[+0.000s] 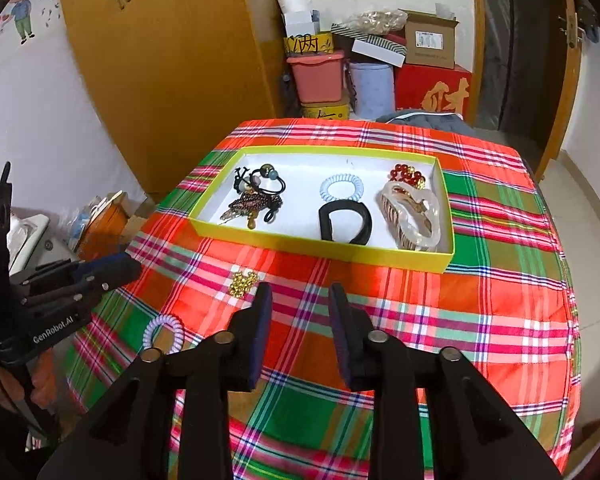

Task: Organize jewelry
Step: 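Grasp the lavender coil hair tie with the left tool while the right tool grasps the gold brooch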

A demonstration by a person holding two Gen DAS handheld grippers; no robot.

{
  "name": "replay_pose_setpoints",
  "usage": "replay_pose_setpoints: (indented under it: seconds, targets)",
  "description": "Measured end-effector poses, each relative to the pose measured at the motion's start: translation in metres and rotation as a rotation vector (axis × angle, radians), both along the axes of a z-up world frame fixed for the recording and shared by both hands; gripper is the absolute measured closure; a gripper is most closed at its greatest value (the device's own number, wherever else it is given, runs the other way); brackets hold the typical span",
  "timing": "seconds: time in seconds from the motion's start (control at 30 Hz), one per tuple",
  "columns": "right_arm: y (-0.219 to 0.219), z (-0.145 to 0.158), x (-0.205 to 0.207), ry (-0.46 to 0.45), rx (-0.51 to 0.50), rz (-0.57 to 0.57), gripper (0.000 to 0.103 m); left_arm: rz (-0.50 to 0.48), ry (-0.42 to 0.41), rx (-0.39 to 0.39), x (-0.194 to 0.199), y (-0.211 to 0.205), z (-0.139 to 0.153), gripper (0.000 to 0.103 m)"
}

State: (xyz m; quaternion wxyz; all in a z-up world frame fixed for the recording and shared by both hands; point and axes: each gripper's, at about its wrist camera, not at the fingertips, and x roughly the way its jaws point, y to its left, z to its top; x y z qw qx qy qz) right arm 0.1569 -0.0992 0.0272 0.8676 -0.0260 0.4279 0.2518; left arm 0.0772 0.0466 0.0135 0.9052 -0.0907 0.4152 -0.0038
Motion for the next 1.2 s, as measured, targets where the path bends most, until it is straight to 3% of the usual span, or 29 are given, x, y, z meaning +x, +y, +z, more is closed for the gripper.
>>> replay_pose_setpoints:
  seconds: [0.1,0.77,0.87,0.93,1.2]
  targets:
    - [0.002,-0.003,-0.001,0.006,-0.003,0.003,0.069,0.008,0.009,-0.009,-0.004,0.002,-0.007,0.066]
    - [0.021,-0.025,-0.001,0.061,-0.023,0.058,0.069,0.009,0.097,0.037,-0.021,-0.007,-0.058,0.066]
    - [0.025,-0.028,0.000,0.069,-0.026,0.064,0.069,0.026,0.092,0.106,-0.022,-0.013,-0.058,0.078]
    - [0.028,-0.030,0.002,0.074,-0.028,0.067,0.069,0.035,0.092,0.140,-0.023,-0.015,-0.059,0.093]
    - [0.045,-0.043,0.011,0.094,-0.035,0.095,0.069,0.037,0.087,0.101,-0.023,-0.005,-0.057,0.094]
